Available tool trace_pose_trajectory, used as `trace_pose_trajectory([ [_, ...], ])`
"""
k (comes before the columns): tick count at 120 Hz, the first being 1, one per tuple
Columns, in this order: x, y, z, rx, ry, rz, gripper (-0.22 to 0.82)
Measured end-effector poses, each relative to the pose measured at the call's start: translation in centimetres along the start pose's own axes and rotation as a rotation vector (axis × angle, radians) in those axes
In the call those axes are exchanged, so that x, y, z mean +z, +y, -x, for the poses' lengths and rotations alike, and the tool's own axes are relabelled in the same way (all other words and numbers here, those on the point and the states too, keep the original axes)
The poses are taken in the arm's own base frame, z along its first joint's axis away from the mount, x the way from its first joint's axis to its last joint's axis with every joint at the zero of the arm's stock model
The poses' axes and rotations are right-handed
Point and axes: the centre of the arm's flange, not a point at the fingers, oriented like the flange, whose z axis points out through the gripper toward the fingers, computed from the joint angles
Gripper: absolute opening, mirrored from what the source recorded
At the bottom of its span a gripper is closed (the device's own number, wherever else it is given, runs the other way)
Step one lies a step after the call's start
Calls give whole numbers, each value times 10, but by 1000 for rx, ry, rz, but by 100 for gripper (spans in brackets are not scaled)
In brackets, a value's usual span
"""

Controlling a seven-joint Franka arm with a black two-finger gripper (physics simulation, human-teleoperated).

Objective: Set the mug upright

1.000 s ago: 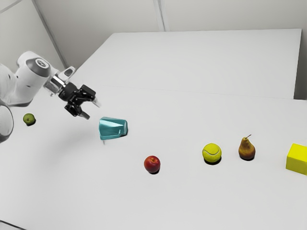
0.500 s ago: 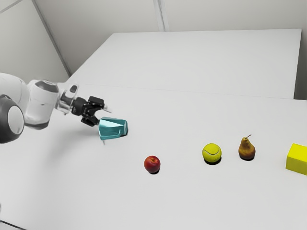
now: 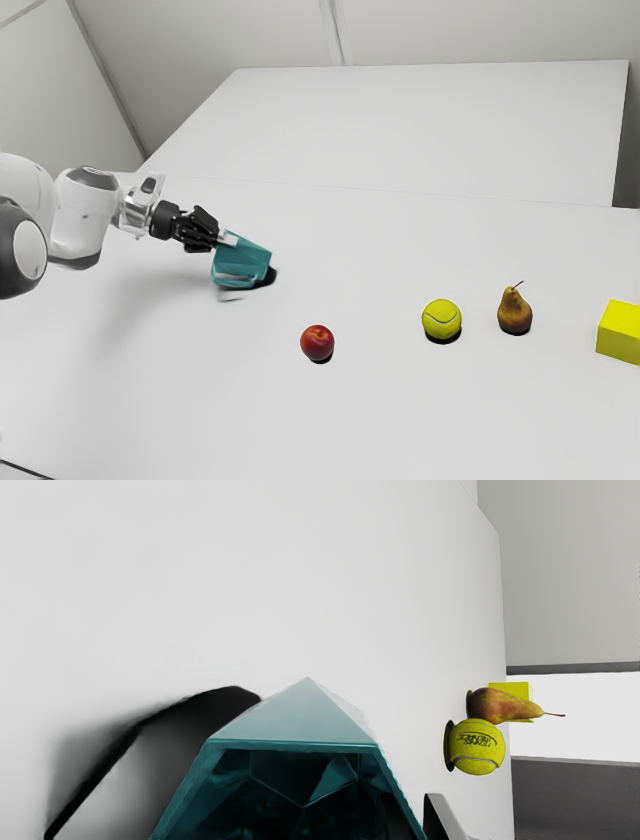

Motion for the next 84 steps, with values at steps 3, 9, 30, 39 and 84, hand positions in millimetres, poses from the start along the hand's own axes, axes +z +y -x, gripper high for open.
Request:
trace_pose_trajectory([
  [3, 0, 0, 0, 5, -2, 2, -13],
  [9, 0, 3, 0, 16, -6, 5, -14],
  [30, -33, 56, -5, 126, -31, -70, -16],
  [39, -45, 83, -7, 181, -105, -184, -17],
  [84, -27, 171, 4, 305, -358, -757, -18],
])
